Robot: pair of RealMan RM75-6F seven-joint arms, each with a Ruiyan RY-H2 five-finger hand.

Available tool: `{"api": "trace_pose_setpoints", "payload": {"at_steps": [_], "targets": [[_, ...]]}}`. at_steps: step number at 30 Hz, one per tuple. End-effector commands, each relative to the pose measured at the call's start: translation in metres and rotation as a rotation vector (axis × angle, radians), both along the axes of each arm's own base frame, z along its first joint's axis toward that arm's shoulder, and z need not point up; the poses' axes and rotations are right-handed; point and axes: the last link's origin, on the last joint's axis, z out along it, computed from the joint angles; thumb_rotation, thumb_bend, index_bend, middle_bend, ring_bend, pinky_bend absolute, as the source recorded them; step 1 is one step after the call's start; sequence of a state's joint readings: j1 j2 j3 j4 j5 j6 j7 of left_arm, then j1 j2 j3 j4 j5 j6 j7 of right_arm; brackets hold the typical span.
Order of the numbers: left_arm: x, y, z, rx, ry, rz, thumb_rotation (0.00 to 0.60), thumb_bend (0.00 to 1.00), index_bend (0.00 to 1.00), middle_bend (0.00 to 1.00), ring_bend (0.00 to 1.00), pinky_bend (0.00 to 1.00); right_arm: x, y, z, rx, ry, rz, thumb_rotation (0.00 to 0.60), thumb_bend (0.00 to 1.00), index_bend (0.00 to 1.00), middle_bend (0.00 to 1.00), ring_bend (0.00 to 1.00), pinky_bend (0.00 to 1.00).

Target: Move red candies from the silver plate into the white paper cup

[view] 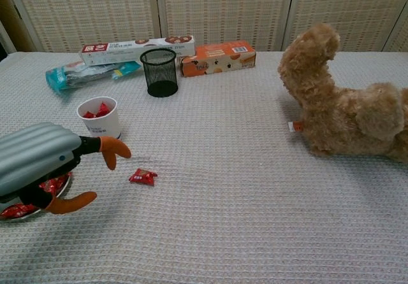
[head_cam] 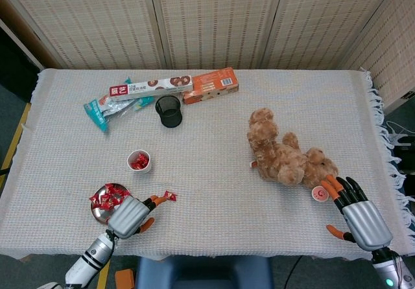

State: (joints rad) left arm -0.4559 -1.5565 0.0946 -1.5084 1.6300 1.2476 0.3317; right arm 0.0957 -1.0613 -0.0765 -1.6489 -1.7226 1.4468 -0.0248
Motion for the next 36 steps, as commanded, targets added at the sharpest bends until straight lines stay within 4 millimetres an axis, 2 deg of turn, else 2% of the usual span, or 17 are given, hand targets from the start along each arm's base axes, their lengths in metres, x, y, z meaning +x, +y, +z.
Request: {"api": "trace_pose_setpoints", "payload": {"at_steps": [1, 8, 13, 22, 29, 36], "targets": [[-0.002, 0.001, -0.018, 0.047, 0.066, -0.043, 0.6, 0.38, 0.22, 0.32, 0.88, 1.0, -0.001, 0.001, 0.001, 0.001, -0.001, 0.001, 0.6, 0.06, 0.0, 0.0, 0.0, 0.0], [-0.002, 0.011, -0.038, 0.104, 0.118, -0.065, 0.6, 0.38, 0.2, 0.3, 0.88, 1.0, -0.001, 0.002, 0.002, 0.009, -0.002, 0.0, 0.6, 0.06, 0.0, 0.0, 0.0, 0.0], [-0.002, 0.027, -0.048, 0.127, 0.129, -0.053, 0.6, 0.38, 0.2, 0.29, 0.88, 1.0, -0.002, 0.002, 0.004, 0.003, -0.005, -0.002, 0.6, 0.06, 0.0, 0.0, 0.0, 0.0], [-0.001, 0.042, -0.062, 0.126, 0.142, -0.036, 0.6, 0.37, 0.22, 0.33, 0.88, 1.0, -0.002, 0.0, 0.004, 0.006, -0.004, -0.009, 0.6, 0.06, 0.0, 0.0, 0.0, 0.0], [0.007, 0.042, -0.067, 0.129, 0.124, -0.062, 0.6, 0.38, 0.28, 0.38, 0.88, 1.0, -0.003, -0.001, 0.004, 0.005, -0.004, -0.013, 0.6, 0.06, 0.0, 0.0, 0.0, 0.0], [0.005, 0.045, -0.071, 0.142, 0.145, -0.064, 0.6, 0.38, 0.41, 0.46, 0.88, 1.0, -0.003, -0.001, 0.006, -0.002, -0.006, -0.014, 0.6, 0.06, 0.0, 0.0, 0.0, 0.0]]}}
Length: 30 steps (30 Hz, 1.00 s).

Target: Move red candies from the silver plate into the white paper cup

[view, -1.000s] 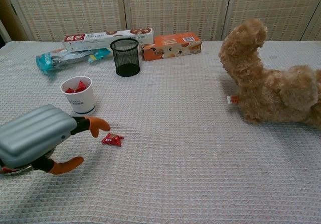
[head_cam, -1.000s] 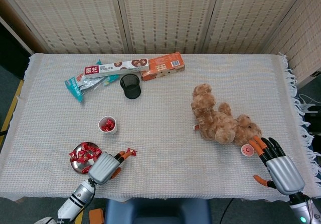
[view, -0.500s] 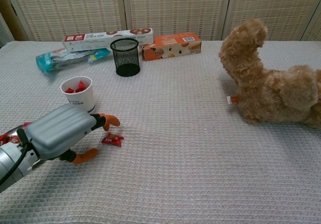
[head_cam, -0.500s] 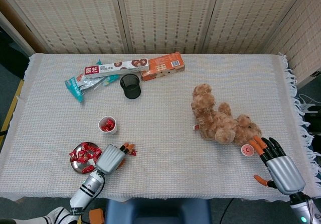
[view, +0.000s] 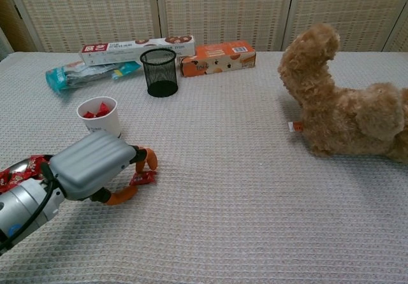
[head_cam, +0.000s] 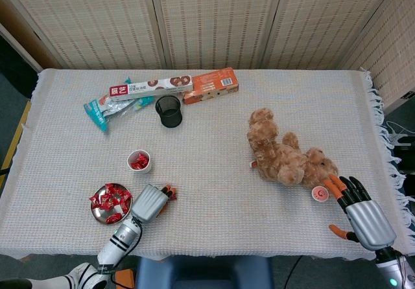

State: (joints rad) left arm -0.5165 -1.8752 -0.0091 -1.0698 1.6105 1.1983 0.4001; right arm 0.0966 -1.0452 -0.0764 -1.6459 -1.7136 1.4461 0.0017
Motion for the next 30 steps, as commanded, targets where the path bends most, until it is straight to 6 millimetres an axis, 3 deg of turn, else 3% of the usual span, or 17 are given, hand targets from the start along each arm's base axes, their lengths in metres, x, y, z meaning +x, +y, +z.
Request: {"api": "trace_pose_setpoints", "payload": {"at_steps": [1, 11, 18, 21, 23, 25, 30], "targets": [[-0.001, 0.002, -0.001, 0.009, 0.008, 0.001, 0.6, 0.38, 0.42, 0.47, 0.88, 1.0, 0.0, 0.0, 0.0, 0.001, -0.001, 0.0, 0.6, 0.06, 0.0, 0.0, 0.0, 0.0], [0.001, 0.001, 0.012, 0.046, -0.016, -0.024, 0.6, 0.37, 0.49, 0.54, 0.88, 1.0, -0.001, -0.001, -0.001, 0.003, 0.002, -0.002, 0.6, 0.06, 0.0, 0.0, 0.0, 0.0], [0.011, 0.02, 0.044, 0.095, -0.08, -0.005, 0.6, 0.37, 0.49, 0.54, 0.88, 1.0, -0.001, -0.002, -0.002, 0.001, 0.008, -0.009, 0.6, 0.06, 0.0, 0.0, 0.0, 0.0], [0.013, 0.023, 0.047, 0.104, -0.083, -0.004, 0.6, 0.37, 0.49, 0.54, 0.88, 1.0, -0.001, -0.003, -0.002, 0.001, 0.01, -0.009, 0.6, 0.06, 0.0, 0.0, 0.0, 0.0], [0.02, 0.033, 0.055, 0.129, -0.101, 0.004, 0.6, 0.37, 0.49, 0.53, 0.88, 1.0, -0.001, -0.003, -0.004, 0.006, 0.013, -0.011, 0.6, 0.06, 0.0, 0.0, 0.0, 0.0], [0.033, 0.06, 0.072, 0.192, -0.151, 0.031, 0.6, 0.37, 0.49, 0.53, 0.88, 1.0, -0.002, -0.004, -0.005, 0.006, 0.018, -0.016, 0.6, 0.06, 0.0, 0.0, 0.0, 0.0], [0.039, 0.085, 0.082, 0.22, -0.141, 0.077, 0.6, 0.37, 0.48, 0.52, 0.88, 1.0, -0.003, -0.005, -0.005, 0.0, 0.024, -0.027, 0.6, 0.06, 0.0, 0.0, 0.0, 0.0]]}}
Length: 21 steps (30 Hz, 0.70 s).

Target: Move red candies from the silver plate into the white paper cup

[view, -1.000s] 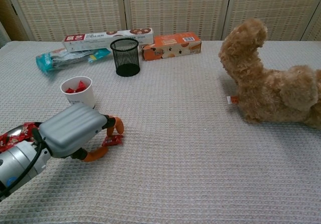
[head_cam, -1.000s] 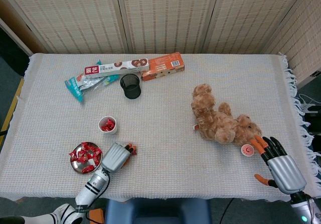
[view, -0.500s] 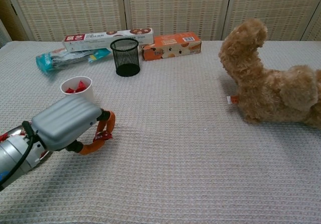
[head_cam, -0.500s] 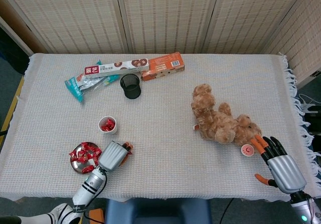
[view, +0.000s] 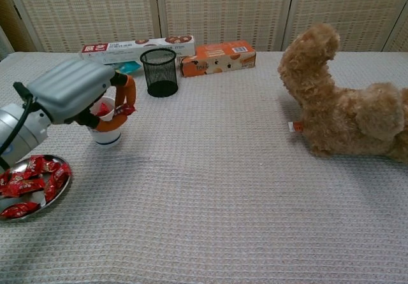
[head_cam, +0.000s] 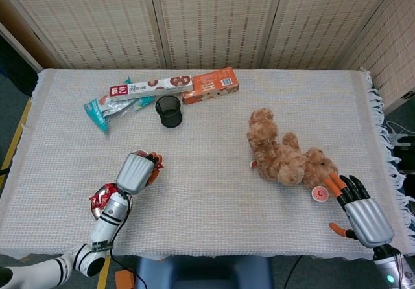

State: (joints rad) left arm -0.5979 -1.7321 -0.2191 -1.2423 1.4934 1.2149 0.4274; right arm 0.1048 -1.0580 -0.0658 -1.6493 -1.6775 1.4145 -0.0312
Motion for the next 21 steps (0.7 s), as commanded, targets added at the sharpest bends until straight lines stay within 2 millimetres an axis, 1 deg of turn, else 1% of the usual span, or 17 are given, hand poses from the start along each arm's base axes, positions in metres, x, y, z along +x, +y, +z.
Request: {"api": "trace_pose_setpoints", "payload": {"at_steps": [1, 4, 8, 13, 19, 21], "targets": [[0.008, 0.021, 0.011, 0.024, -0.003, 0.029, 0.6, 0.37, 0.48, 0.52, 0.88, 1.0, 0.0, 0.0, 0.0, -0.002, 0.003, -0.004, 0.6, 0.06, 0.0, 0.0, 0.0, 0.0], [0.007, 0.028, 0.015, 0.032, -0.007, 0.045, 0.6, 0.38, 0.48, 0.52, 0.88, 1.0, -0.001, 0.0, 0.001, -0.012, 0.005, -0.009, 0.6, 0.06, 0.0, 0.0, 0.0, 0.0], [0.001, 0.029, 0.016, 0.015, 0.012, 0.067, 0.6, 0.37, 0.48, 0.52, 0.88, 1.0, -0.001, 0.0, 0.002, -0.018, 0.003, -0.012, 0.6, 0.06, 0.0, 0.0, 0.0, 0.0], [-0.01, 0.026, 0.013, 0.003, 0.066, 0.088, 0.6, 0.38, 0.48, 0.51, 0.88, 1.0, -0.001, 0.0, 0.002, -0.014, 0.0, -0.007, 0.6, 0.06, 0.0, 0.0, 0.0, 0.0], [-0.027, 0.029, 0.015, 0.006, 0.113, 0.13, 0.6, 0.38, 0.47, 0.51, 0.88, 1.0, 0.0, 0.001, 0.004, -0.019, -0.007, -0.005, 0.6, 0.06, 0.0, 0.0, 0.0, 0.0], [-0.031, 0.029, 0.016, 0.003, 0.123, 0.135, 0.6, 0.38, 0.45, 0.49, 0.88, 1.0, -0.001, 0.001, 0.004, -0.018, -0.006, -0.005, 0.6, 0.06, 0.0, 0.0, 0.0, 0.0]]}}
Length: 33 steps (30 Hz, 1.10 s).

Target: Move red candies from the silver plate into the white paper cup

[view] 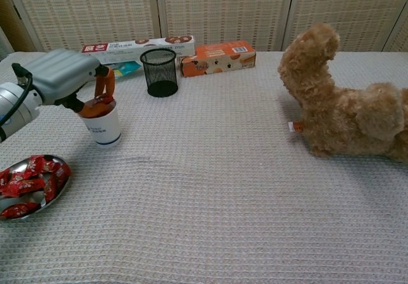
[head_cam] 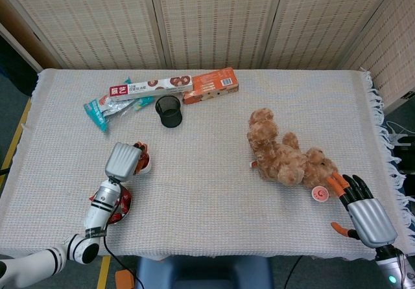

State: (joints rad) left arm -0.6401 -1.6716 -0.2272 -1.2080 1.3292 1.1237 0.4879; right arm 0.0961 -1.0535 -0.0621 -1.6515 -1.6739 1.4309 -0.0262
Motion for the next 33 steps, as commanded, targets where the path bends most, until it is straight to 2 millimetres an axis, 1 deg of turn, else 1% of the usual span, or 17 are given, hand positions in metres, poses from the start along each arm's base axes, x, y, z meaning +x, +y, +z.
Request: {"api": "trace_pose_setpoints", "payload": {"at_steps": [1, 5, 8, 12, 14, 15, 17, 20, 21, 24, 27, 30, 33], "targets": [[-0.004, -0.001, 0.001, -0.008, 0.011, 0.007, 0.6, 0.38, 0.43, 0.47, 0.88, 1.0, 0.0, 0.0, 0.0, 0.002, 0.0, -0.001, 0.6, 0.06, 0.0, 0.0, 0.0, 0.0], [-0.003, -0.006, 0.003, -0.024, 0.001, 0.004, 0.6, 0.38, 0.29, 0.34, 0.88, 1.0, 0.001, 0.0, -0.001, 0.004, 0.0, 0.001, 0.6, 0.06, 0.0, 0.0, 0.0, 0.0], [0.001, -0.011, 0.005, -0.029, -0.012, -0.014, 0.6, 0.38, 0.22, 0.28, 0.88, 1.0, 0.001, 0.001, -0.001, 0.001, 0.0, 0.003, 0.6, 0.06, 0.0, 0.0, 0.0, 0.0], [0.006, -0.02, 0.01, -0.034, -0.042, -0.035, 0.6, 0.38, 0.2, 0.24, 0.88, 1.0, 0.001, 0.002, 0.0, 0.002, -0.002, 0.007, 0.6, 0.06, 0.0, 0.0, 0.0, 0.0], [0.008, -0.031, 0.017, -0.034, -0.081, -0.055, 0.6, 0.38, 0.19, 0.24, 0.88, 1.0, 0.001, 0.002, 0.0, 0.004, -0.002, 0.01, 0.6, 0.06, 0.0, 0.0, 0.0, 0.0], [0.008, -0.039, 0.021, -0.043, -0.112, -0.066, 0.6, 0.38, 0.18, 0.23, 0.88, 1.0, 0.002, 0.003, 0.0, 0.004, -0.002, 0.012, 0.6, 0.06, 0.0, 0.0, 0.0, 0.0], [0.005, -0.054, 0.028, -0.073, -0.153, -0.074, 0.6, 0.38, 0.16, 0.22, 0.88, 1.0, 0.002, 0.003, 0.0, 0.006, -0.002, 0.015, 0.6, 0.06, 0.0, 0.0, 0.0, 0.0], [-0.009, -0.081, 0.038, -0.132, -0.192, -0.065, 0.6, 0.38, 0.13, 0.2, 0.88, 1.0, 0.002, 0.003, 0.001, 0.005, -0.005, 0.019, 0.6, 0.06, 0.0, 0.0, 0.0, 0.0], [-0.017, -0.092, 0.042, -0.153, -0.194, -0.058, 0.6, 0.38, 0.12, 0.19, 0.88, 1.0, 0.003, 0.004, 0.001, 0.003, -0.007, 0.021, 0.6, 0.06, 0.0, 0.0, 0.0, 0.0], [-0.039, -0.116, 0.047, -0.191, -0.182, -0.029, 0.6, 0.39, 0.1, 0.18, 0.88, 1.0, 0.004, 0.005, 0.001, -0.001, -0.009, 0.029, 0.6, 0.06, 0.0, 0.0, 0.0, 0.0], [-0.059, -0.134, 0.048, -0.234, -0.172, 0.03, 0.6, 0.39, 0.07, 0.15, 0.88, 1.0, 0.004, 0.005, 0.0, -0.001, -0.009, 0.033, 0.6, 0.06, 0.0, 0.0, 0.0, 0.0], [-0.073, -0.142, 0.045, -0.273, -0.161, 0.072, 0.6, 0.39, 0.06, 0.14, 0.88, 1.0, 0.005, 0.005, -0.003, 0.009, -0.004, 0.033, 0.6, 0.06, 0.0, 0.0, 0.0, 0.0], [-0.08, -0.143, 0.038, -0.281, -0.13, 0.083, 0.6, 0.39, 0.06, 0.13, 0.88, 1.0, 0.005, 0.004, -0.006, 0.024, 0.002, 0.035, 0.6, 0.06, 0.0, 0.0, 0.0, 0.0]]}}
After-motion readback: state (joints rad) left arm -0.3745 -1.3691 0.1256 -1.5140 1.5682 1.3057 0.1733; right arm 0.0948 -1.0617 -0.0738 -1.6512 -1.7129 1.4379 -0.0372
